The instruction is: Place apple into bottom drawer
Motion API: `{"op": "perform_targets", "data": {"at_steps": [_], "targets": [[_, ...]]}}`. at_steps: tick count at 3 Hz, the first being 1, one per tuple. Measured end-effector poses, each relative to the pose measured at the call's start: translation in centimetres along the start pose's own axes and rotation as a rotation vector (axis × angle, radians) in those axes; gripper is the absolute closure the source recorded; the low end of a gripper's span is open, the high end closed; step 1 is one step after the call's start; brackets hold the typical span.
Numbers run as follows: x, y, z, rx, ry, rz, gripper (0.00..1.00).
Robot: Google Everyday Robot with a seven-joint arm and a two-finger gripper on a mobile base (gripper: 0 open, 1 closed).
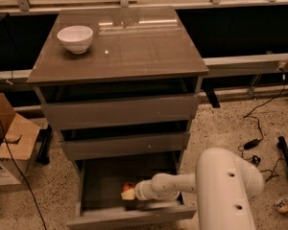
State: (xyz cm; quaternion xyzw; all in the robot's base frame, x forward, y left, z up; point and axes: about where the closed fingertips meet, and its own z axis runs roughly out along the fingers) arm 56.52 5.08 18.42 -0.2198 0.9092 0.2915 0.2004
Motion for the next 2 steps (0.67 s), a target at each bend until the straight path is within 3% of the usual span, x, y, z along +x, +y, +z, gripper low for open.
{"op": "perform_targets", "data": {"at_steps": [1, 2], "targets": [[2.5, -1.4, 2.6, 0.03, 0.034, 0.059, 1.0], [3.4, -2.7, 4.0, 0.064, 0.038, 0.087, 0.81]]}}
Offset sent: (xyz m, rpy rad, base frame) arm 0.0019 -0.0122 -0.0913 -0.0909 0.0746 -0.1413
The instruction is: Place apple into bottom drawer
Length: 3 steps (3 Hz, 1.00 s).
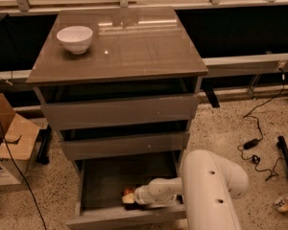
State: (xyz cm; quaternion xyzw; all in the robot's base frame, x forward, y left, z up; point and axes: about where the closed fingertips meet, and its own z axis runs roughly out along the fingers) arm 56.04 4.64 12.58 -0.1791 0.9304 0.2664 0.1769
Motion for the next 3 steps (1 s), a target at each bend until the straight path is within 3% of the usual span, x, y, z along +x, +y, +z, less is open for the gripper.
{"op": "perform_targets", "data": {"at_steps": [3], "targets": [[-0.06, -0.02, -0.05, 0.005, 0.0, 0.018, 0.11]]}}
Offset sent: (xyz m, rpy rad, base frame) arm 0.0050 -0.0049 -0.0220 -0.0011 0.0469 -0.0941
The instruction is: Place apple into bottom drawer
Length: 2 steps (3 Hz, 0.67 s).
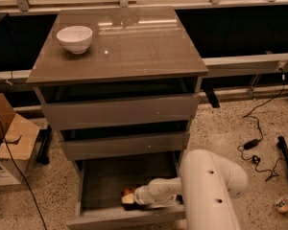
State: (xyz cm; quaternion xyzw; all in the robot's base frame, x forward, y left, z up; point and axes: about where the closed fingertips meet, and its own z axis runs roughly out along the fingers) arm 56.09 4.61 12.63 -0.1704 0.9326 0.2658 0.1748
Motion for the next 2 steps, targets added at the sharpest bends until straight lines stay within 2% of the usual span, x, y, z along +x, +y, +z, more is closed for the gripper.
{"op": "perform_targets", "data": {"at_steps": [1, 2], "targets": [[0.0, 0.0, 0.0, 0.0, 0.0, 0.0, 0.0], [0.0, 0.0, 0.0, 0.0, 0.0, 0.0, 0.0]]}}
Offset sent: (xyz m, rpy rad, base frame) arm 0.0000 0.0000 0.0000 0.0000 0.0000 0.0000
